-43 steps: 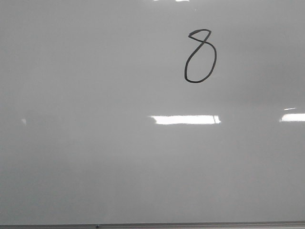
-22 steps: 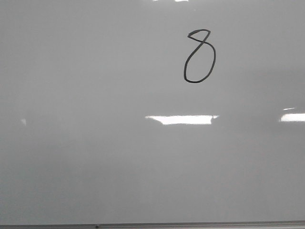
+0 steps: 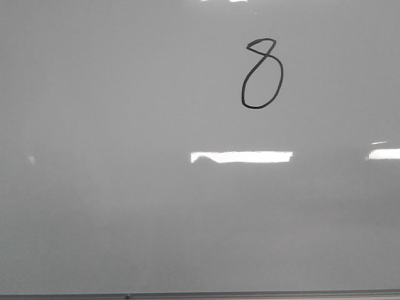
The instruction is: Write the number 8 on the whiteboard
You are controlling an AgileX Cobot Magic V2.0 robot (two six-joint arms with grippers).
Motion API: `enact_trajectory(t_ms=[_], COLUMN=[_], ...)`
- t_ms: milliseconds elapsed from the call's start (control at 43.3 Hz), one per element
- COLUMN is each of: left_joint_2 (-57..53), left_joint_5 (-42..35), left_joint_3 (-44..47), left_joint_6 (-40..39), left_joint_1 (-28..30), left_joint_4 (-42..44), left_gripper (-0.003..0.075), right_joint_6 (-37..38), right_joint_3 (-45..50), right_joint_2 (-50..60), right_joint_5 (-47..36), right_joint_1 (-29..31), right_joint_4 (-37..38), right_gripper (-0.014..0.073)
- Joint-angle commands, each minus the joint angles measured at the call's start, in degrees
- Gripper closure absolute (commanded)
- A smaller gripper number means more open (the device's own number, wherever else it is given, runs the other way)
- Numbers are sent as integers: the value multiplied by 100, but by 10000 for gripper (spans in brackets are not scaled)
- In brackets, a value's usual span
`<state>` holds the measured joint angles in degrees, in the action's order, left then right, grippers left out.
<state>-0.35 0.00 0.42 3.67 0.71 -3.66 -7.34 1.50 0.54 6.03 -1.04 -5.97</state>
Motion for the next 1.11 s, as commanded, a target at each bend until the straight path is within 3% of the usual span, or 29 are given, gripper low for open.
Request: enact_trajectory(t_ms=[0, 277, 554, 1085], left_joint_2=[-71, -71, -71, -71], left_joint_5=[-481, -481, -481, -481], left_joint_3=[75, 75, 75, 75], left_joint_6=[-20, -20, -20, -20], left_joint_1=[9, 9, 9, 9], left_joint_4=[-56, -56, -56, -56], left_gripper=[741, 741, 741, 741], right_joint_6=[-75, -50, 1082, 1083], right_joint_3=[-15, -10, -10, -10], right_joint_2=[107, 107, 112, 112], right_joint_5=[-603, -766, -1265, -1226], right_joint_1=[38, 38, 38, 179], right_joint_4=[16, 16, 776, 776], right_gripper=[701, 701, 701, 701])
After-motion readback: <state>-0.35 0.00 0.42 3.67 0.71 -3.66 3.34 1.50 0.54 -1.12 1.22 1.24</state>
